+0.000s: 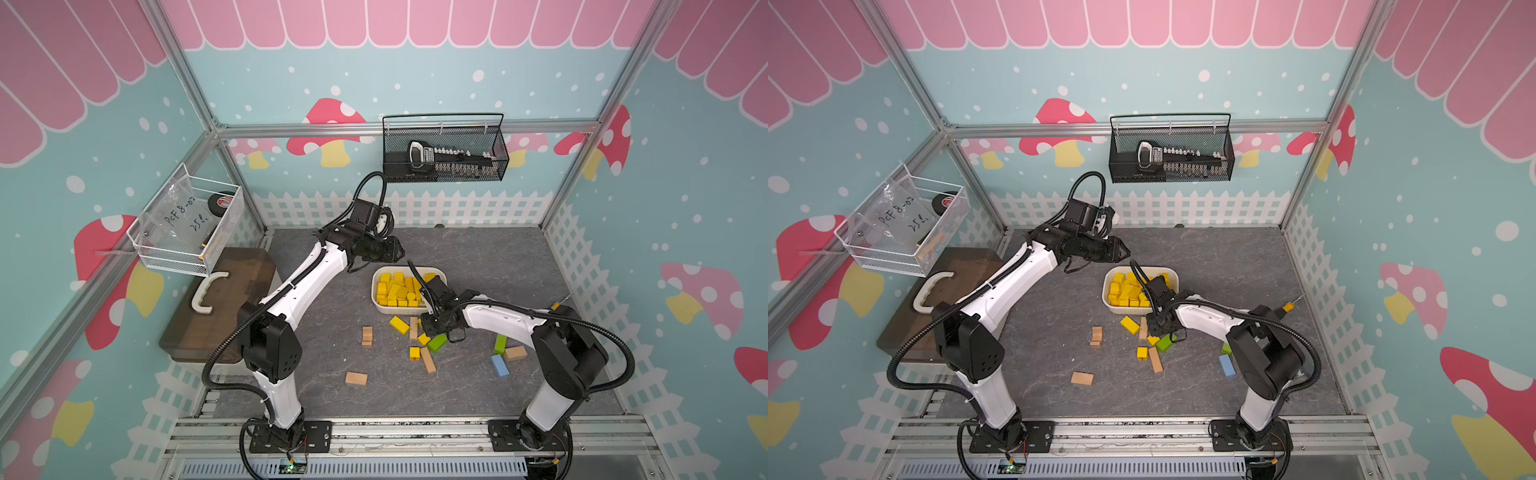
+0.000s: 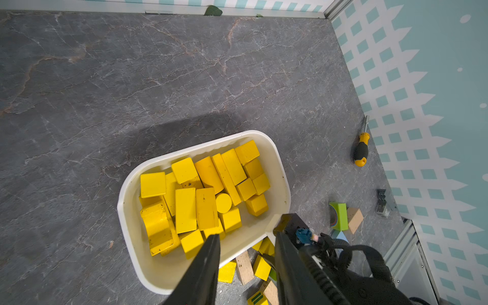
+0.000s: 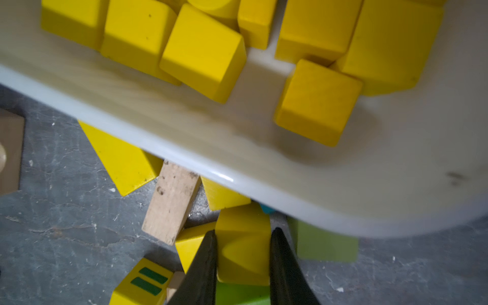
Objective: Pick out the yellow building blocks
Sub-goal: Pick up the building block from the center of the board, then place the building block in the storage box.
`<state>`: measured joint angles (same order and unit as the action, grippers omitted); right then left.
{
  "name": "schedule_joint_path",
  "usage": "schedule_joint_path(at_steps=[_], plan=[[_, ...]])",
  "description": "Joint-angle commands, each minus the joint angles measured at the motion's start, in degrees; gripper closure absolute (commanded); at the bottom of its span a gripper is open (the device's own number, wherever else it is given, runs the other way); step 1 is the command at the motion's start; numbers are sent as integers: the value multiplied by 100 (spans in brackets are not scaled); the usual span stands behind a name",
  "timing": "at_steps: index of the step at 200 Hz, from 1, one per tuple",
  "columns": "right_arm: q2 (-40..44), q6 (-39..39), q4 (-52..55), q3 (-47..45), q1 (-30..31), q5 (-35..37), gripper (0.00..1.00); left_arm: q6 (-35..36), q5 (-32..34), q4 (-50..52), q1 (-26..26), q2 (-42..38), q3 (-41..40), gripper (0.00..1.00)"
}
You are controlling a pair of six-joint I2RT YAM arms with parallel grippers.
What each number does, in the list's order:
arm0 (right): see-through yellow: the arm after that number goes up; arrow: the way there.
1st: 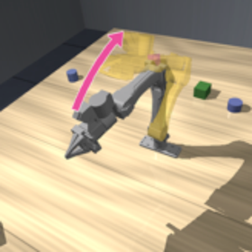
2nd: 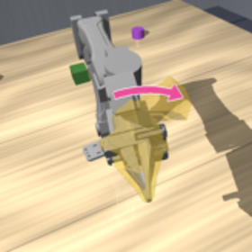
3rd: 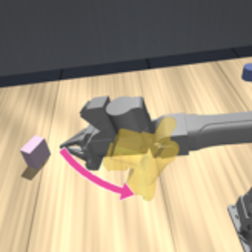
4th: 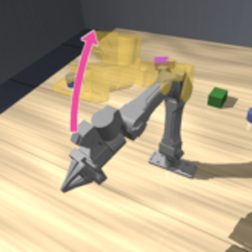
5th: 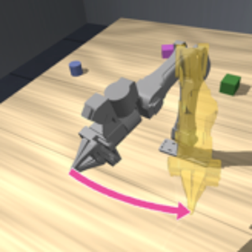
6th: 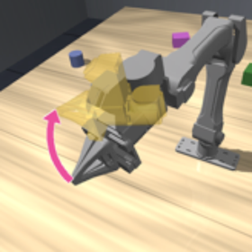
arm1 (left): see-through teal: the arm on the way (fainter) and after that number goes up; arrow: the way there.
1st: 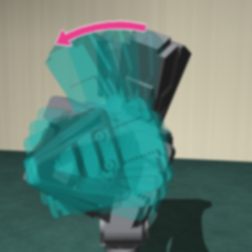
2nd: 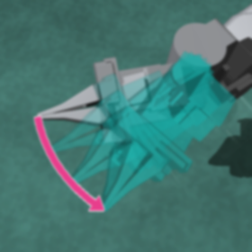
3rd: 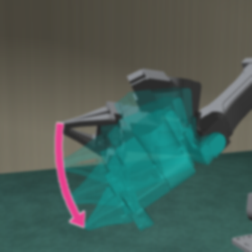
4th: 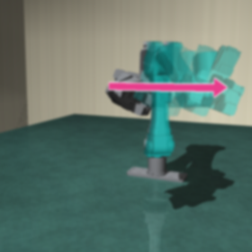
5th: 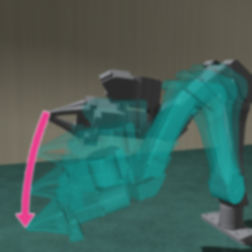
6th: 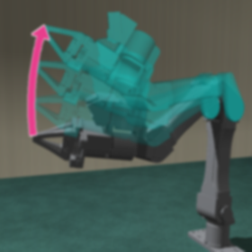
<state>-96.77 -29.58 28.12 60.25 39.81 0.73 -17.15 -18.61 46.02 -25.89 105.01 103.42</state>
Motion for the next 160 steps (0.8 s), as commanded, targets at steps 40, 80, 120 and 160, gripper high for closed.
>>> schedule_joint_path(at_steps=[40, 80, 120, 160], plan=[[600, 295, 472, 347, 35, -248, 78, 56, -90, 74, 92, 82, 81, 61], [810, 152, 519, 803, -60, -304, 76, 38, -81, 73, 102, 111, 87, 61], [543, -15, 708, 1288, -289, 53, 74, 12, -170, 104, 132, 126, 117, 61], [-4, -175, 1076, 1813, -516, 516, 74, 5, -224, 100, 153, 90, 124, 61]])
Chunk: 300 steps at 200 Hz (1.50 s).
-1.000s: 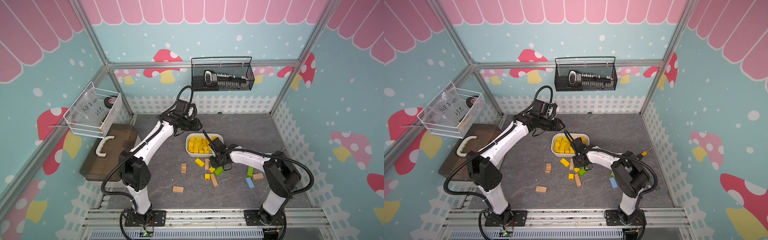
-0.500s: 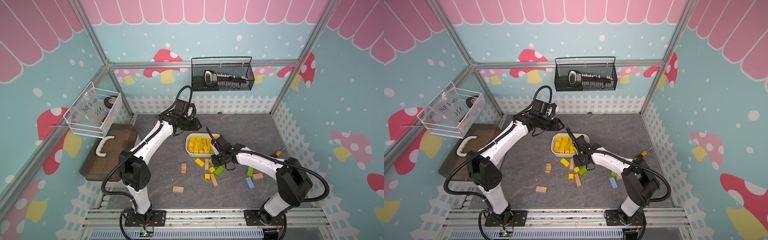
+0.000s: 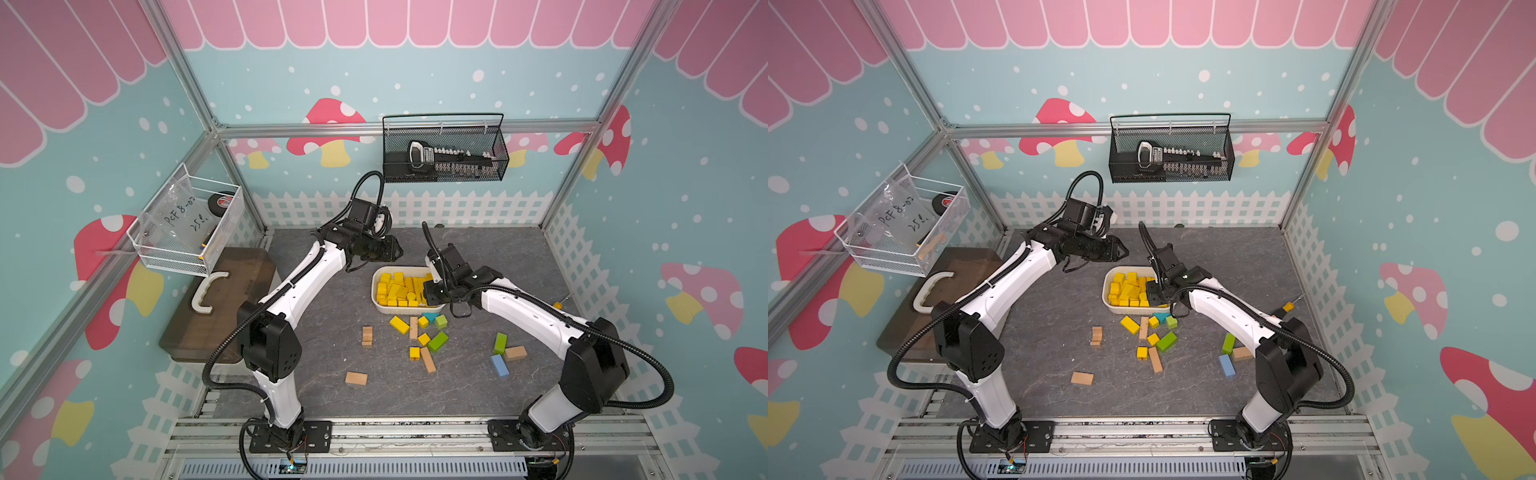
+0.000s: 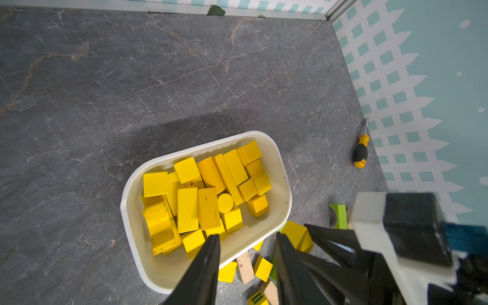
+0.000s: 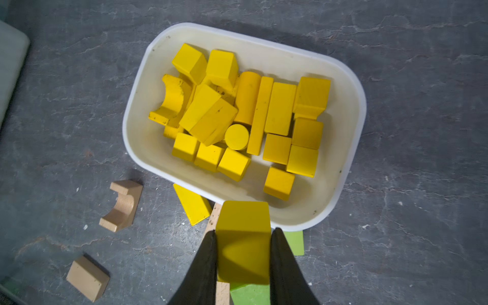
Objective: Pick out the yellow building blocks
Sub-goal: Place the building block in the storage box.
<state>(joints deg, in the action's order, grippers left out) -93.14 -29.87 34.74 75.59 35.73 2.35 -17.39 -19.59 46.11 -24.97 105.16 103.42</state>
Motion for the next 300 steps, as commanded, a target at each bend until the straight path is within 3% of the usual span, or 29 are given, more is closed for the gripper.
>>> schedule_joint_path(at_steps=[1, 74, 232, 300], plan=[[-378, -149, 421, 288, -113, 354, 75, 27, -129, 91, 62, 74, 125, 61], [-994, -269, 534, 541, -206, 459, 75, 18, -151, 100, 85, 74, 122, 61], [-1260, -265, 508, 650, -272, 491, 71, 7, -188, 127, 98, 101, 152, 61], [-1190, -291, 514, 599, -268, 481, 60, 7, -181, 132, 98, 101, 150, 61]])
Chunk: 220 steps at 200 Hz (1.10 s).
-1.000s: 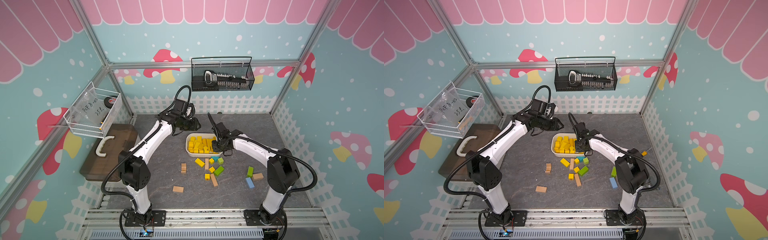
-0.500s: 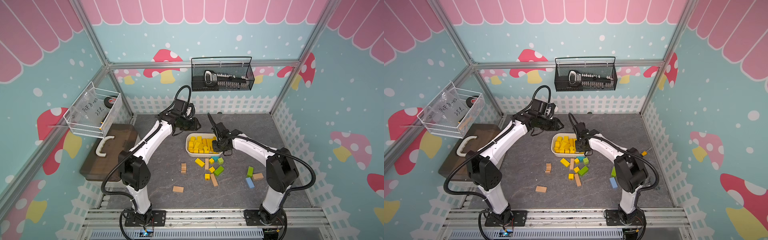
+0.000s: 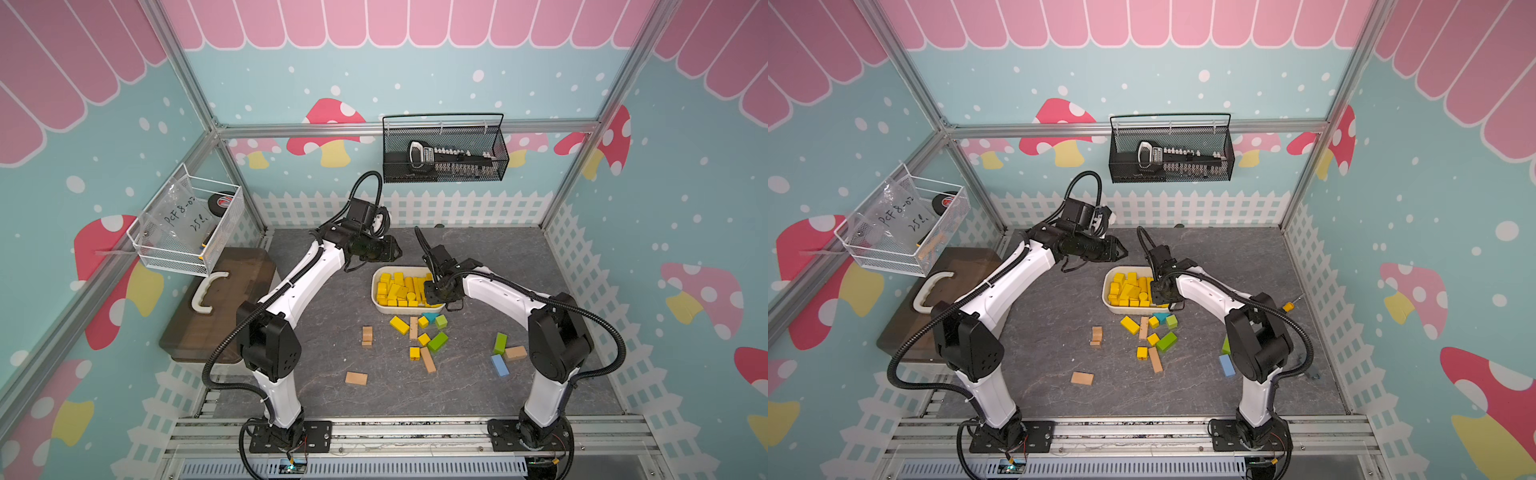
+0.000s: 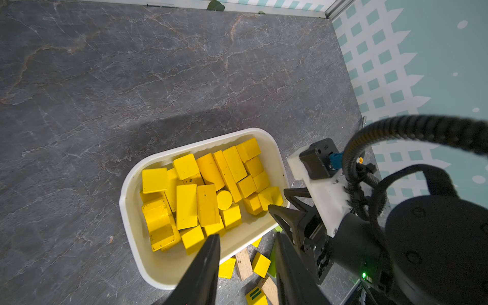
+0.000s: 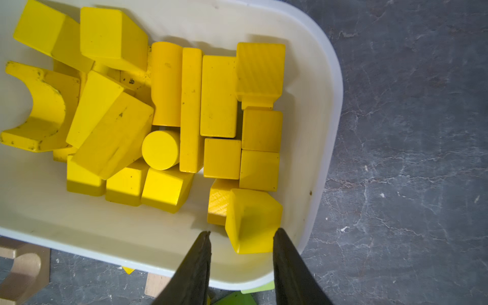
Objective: Pick out the yellow building blocks
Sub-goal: Place the building block in the storage box.
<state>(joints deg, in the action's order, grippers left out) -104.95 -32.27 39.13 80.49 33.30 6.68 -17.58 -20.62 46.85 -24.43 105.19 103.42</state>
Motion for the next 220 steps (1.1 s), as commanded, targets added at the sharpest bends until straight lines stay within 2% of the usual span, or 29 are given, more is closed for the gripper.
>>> schedule_joint_path(at_steps=[1, 64, 99, 142, 185, 220], plan=[[-14, -51, 72, 104, -25, 51, 60, 27, -79, 55, 39, 99, 151, 61], [586, -119, -48, -268, -5, -163, 60, 27, -75, 52, 42, 116, 152, 61], [1270, -328, -295, -975, 99, -334, 60, 23, -82, 57, 37, 125, 158, 61], [1949, -695, -765, -1916, 538, -452, 60, 36, -57, 62, 38, 134, 150, 61], [1954, -656, -1396, -2451, 1091, -520, 60, 45, -42, 73, 43, 151, 159, 61], [1531, -403, -1457, -2383, 1331, -451, 61, 53, -34, 87, 43, 151, 176, 61]])
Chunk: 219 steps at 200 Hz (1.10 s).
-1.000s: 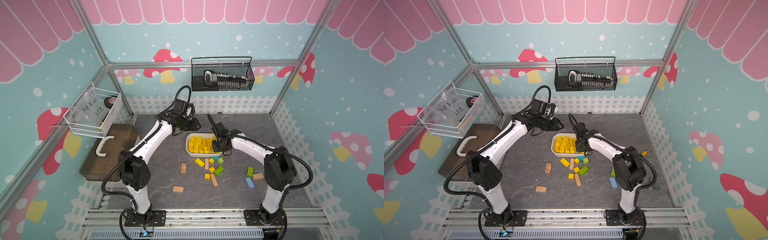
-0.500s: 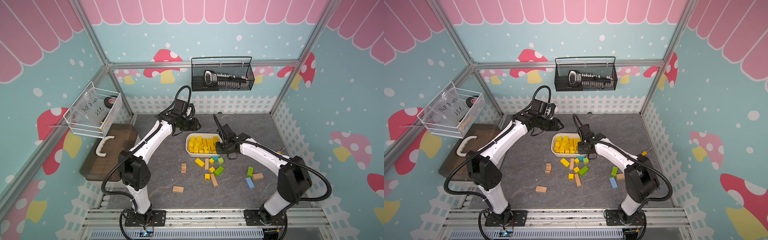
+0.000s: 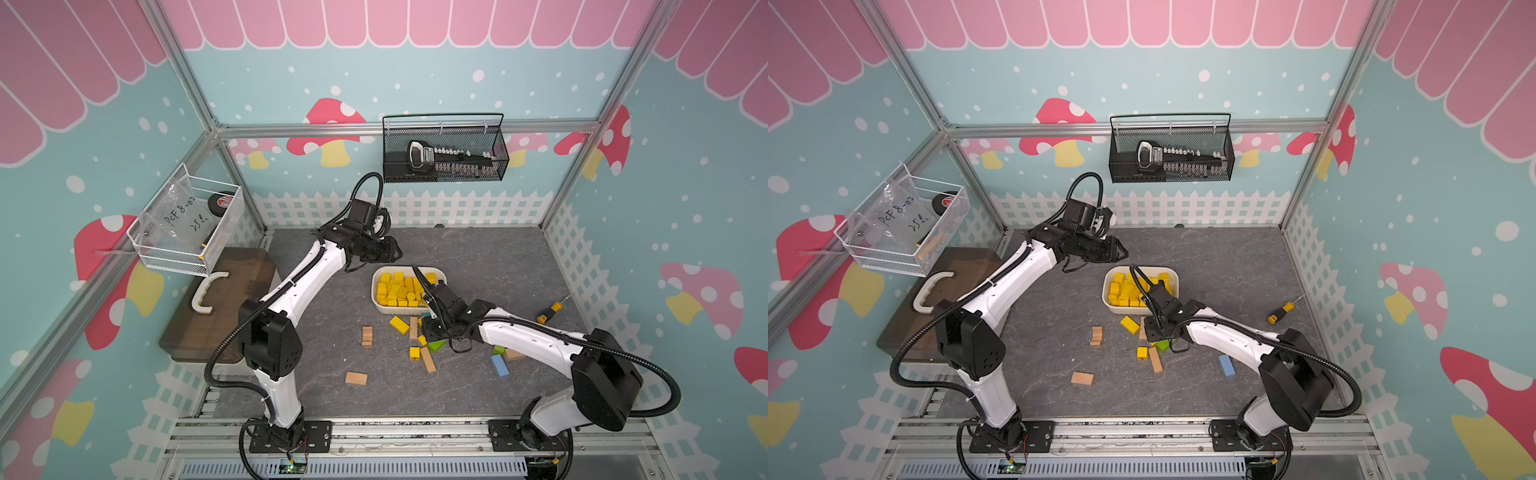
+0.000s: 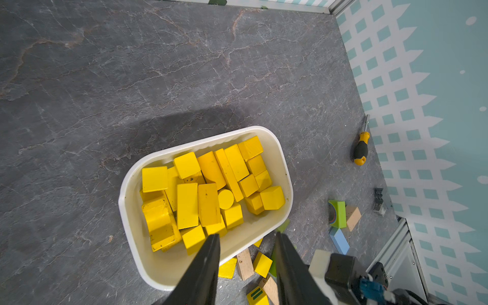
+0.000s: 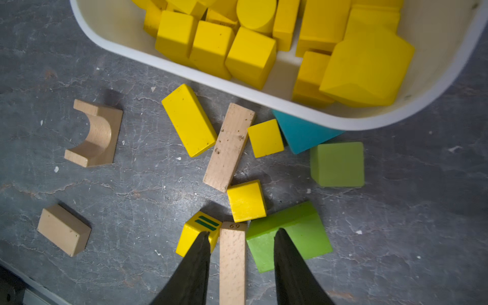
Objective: Pick out the yellow building blocks
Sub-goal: Place the building block in the storage box, then pick up the building block from the center of the board.
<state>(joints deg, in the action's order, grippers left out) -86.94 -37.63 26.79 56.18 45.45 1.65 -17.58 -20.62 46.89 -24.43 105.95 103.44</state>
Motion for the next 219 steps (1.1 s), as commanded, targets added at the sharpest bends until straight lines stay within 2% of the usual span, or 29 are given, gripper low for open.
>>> schedule_joint_path(at_steps=[1, 34, 76, 219], plan=[[-284, 133, -220, 53, 119, 58, 61, 53, -32, 83, 43, 75, 175, 61], [-482, 94, -191, 121, 183, 244, 60, 53, -38, 85, 47, 79, 163, 61], [-703, 33, -54, 239, 201, 371, 55, 53, -42, 83, 51, 132, 176, 61], [-1449, 21, 507, 832, 306, 478, 57, 45, -56, 90, 45, 216, 185, 61]])
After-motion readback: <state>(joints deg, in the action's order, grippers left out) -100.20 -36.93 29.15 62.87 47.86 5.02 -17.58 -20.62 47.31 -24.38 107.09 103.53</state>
